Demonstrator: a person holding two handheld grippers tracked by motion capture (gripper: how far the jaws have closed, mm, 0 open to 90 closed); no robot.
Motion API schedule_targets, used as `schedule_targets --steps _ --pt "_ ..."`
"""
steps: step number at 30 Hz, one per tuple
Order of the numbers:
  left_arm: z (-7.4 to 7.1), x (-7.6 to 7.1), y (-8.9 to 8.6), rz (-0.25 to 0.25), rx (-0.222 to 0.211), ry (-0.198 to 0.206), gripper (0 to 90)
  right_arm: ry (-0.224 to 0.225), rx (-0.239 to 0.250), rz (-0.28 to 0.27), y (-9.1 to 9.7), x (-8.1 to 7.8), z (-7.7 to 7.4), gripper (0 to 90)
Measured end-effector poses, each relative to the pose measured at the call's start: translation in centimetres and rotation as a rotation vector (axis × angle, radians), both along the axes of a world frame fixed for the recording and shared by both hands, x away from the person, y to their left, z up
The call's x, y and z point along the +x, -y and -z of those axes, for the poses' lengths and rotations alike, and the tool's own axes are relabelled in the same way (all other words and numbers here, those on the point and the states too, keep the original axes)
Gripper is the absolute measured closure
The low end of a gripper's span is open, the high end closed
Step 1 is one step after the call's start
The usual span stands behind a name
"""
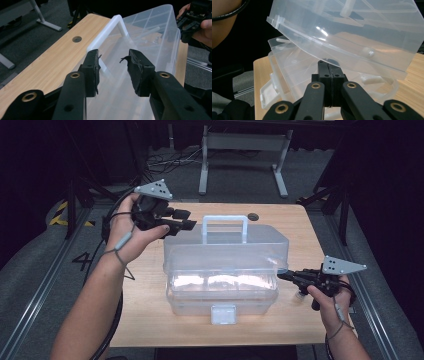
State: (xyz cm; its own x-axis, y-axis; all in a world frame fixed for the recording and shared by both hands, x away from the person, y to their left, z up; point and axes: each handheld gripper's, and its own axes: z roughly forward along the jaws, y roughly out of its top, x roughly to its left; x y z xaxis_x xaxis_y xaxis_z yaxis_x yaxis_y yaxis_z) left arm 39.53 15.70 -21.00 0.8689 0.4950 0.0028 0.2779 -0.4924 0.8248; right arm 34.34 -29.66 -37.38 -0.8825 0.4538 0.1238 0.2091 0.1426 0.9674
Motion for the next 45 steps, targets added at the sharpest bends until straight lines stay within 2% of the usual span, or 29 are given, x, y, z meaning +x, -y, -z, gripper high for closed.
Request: schedule_targets --steps 4,9,13,17,23,25,27,28,32,38,45 --pt "0.7 -1.8 -1.6 -0.023 -0.038 0.022 59.1 -0.001 0.0 0.004 0.0 0.0 -0.1 90.0" --pt "1.8 -3.3 -3.1 -0.052 -0.043 0.032 56.4 -0.003 0.001 0.004 0.0 0.0 -0.1 90.0" --pt "3.1 -4.4 -4.2 -0.061 -0.052 0.025 54.0 -0.005 0.001 0.005 0.0 0.0 -0.1 90.0" --pt "3.8 -5.3 -4.9 -0.076 -0.038 0.032 50.9 -0.004 -0.003 0.009 0.0 0.0 -0.1 90.0" --pt "5.2 -6.7 -6.0 -0.084 -0.065 0.035 48.7 -0.004 -0.002 0.013 0.0 0.0 -0.2 90.0" --pt "6.2 -7.4 -6.6 -0.065 -0.082 0.011 54.4 -0.005 -0.002 0.013 0.0 0.0 -0.2 90.0" --pt "6.4 -7.5 -6.7 -0.063 -0.076 0.008 59.8 -0.006 0.001 0.013 0.0 0.0 -0.2 90.0" --pt "6.8 -7.7 -6.8 -0.055 -0.068 -0.002 59.8 -0.006 0.002 0.013 0.0 0.0 -0.2 90.0" --pt "8.7 -8.4 -6.6 0.004 -0.077 -0.049 71.5 -0.005 0.001 0.018 -0.1 0.0 -0.3 90.0" --pt "11.2 -8.2 -5.8 0.018 -0.07 -0.09 76.0 -0.006 0.0 0.02 -0.1 0.0 -0.3 90.0" --pt "12.8 -7.4 -5.1 -0.005 -0.088 -0.084 78.3 -0.005 0.002 0.018 -0.2 0.0 -0.4 90.0"
